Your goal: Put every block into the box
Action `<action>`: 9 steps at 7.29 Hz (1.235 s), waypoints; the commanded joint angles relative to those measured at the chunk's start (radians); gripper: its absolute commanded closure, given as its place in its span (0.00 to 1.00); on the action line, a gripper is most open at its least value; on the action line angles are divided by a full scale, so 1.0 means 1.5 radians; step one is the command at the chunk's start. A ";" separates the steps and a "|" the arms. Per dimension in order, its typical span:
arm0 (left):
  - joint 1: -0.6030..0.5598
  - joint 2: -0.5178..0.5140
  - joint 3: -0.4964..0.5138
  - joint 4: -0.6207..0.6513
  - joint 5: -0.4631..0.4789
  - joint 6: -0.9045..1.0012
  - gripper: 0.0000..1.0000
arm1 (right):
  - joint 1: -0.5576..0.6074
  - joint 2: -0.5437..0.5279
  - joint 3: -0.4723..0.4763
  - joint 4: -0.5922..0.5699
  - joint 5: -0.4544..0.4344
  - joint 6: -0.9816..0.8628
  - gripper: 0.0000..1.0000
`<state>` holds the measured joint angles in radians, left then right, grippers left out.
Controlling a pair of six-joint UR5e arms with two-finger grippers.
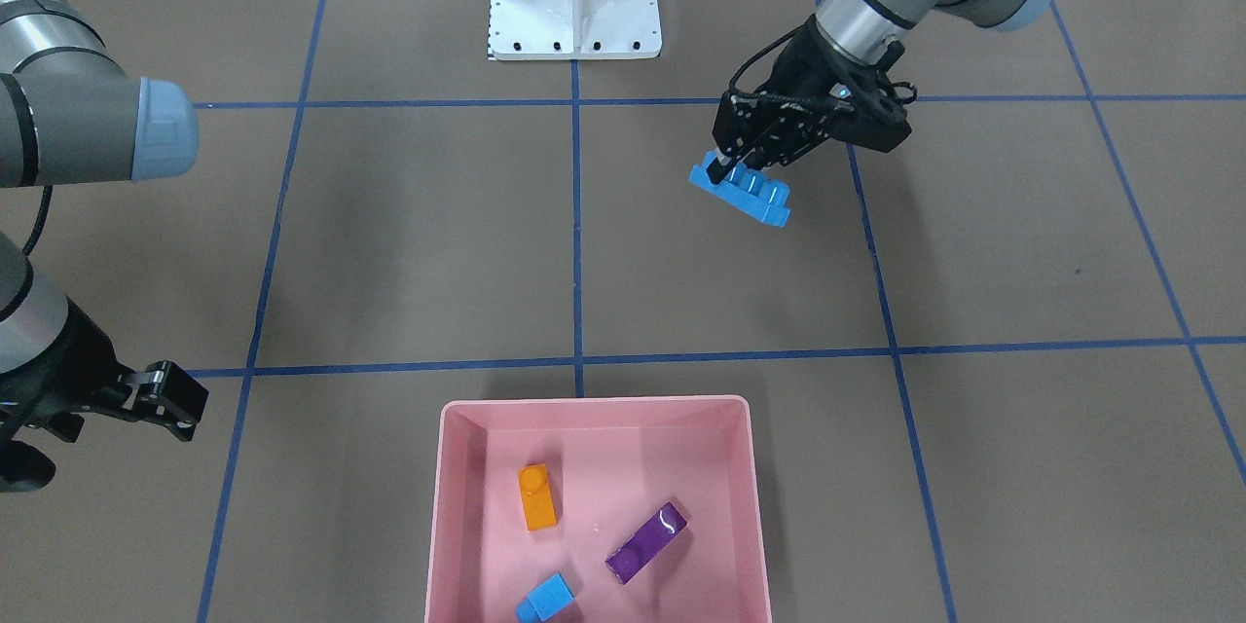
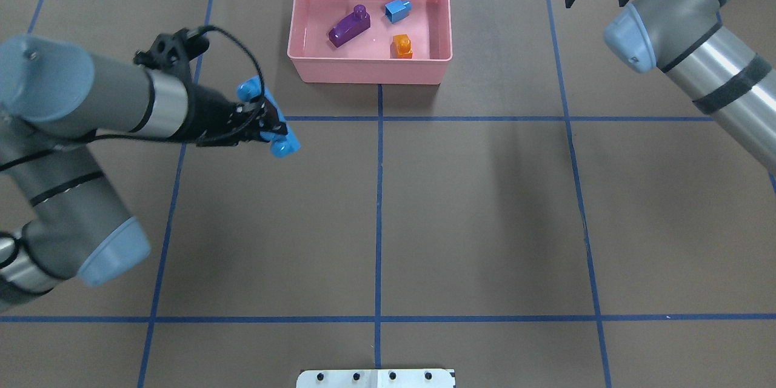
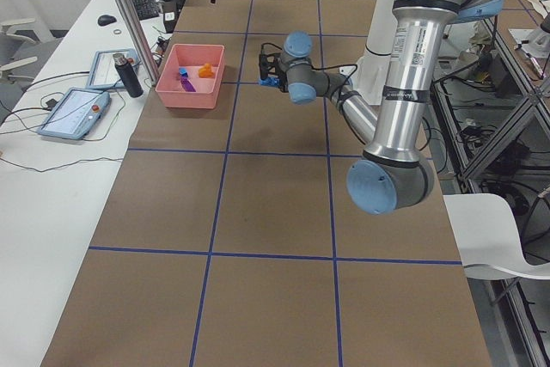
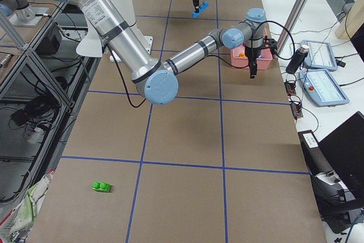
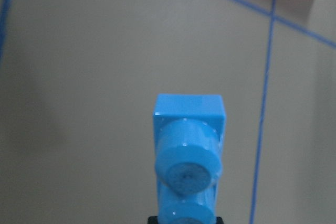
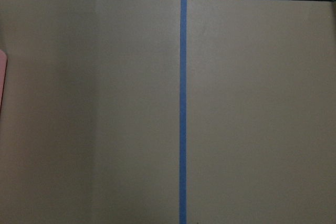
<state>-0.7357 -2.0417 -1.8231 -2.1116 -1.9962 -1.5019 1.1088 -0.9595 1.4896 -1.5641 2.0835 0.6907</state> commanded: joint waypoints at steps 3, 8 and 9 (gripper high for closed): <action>-0.082 -0.352 0.453 0.016 -0.003 0.071 1.00 | 0.006 -0.242 0.210 0.001 0.014 -0.043 0.00; -0.131 -0.424 0.587 0.054 -0.143 0.255 0.00 | 0.047 -0.575 0.415 0.001 0.054 -0.127 0.00; -0.168 -0.384 0.545 0.106 -0.210 0.347 0.00 | 0.054 -0.643 0.434 0.002 0.058 -0.130 0.00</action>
<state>-0.9311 -2.6657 -0.9520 -2.0270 -2.1918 -1.1186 1.1726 -1.7978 2.0917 -1.5633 2.1628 0.5005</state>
